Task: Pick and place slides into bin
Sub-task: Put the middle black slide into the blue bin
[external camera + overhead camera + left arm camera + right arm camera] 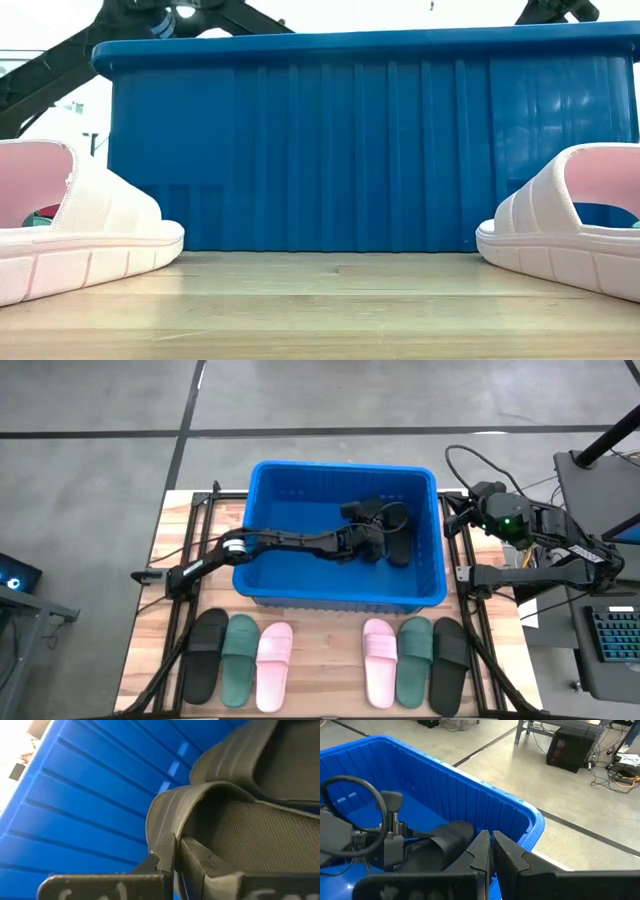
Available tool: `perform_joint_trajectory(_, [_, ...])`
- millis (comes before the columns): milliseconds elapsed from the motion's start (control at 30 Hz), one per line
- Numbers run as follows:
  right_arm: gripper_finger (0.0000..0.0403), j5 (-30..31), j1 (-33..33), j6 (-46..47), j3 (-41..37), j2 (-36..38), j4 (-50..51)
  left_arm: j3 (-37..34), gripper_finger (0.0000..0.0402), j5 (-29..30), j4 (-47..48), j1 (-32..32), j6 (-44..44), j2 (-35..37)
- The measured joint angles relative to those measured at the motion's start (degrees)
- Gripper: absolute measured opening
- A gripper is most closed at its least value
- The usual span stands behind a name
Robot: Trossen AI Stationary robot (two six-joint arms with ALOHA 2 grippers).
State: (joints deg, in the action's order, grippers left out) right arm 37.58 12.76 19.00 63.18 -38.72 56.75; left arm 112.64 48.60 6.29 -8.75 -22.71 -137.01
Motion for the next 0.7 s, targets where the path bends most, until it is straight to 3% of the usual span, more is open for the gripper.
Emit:
perform_joint_trajectory(200, [0.0013,0.0,0.0,-0.6,0.0,0.0,0.0,-0.2,0.0000,-0.1,0.2,-0.3,3.8,0.0])
perform_joint_trajectory(700, [0.0013,0.0,0.0,-2.6,0.0,0.0,0.0,-0.1,0.0000,-0.4,-2.5,-0.4,2.8,-2.6])
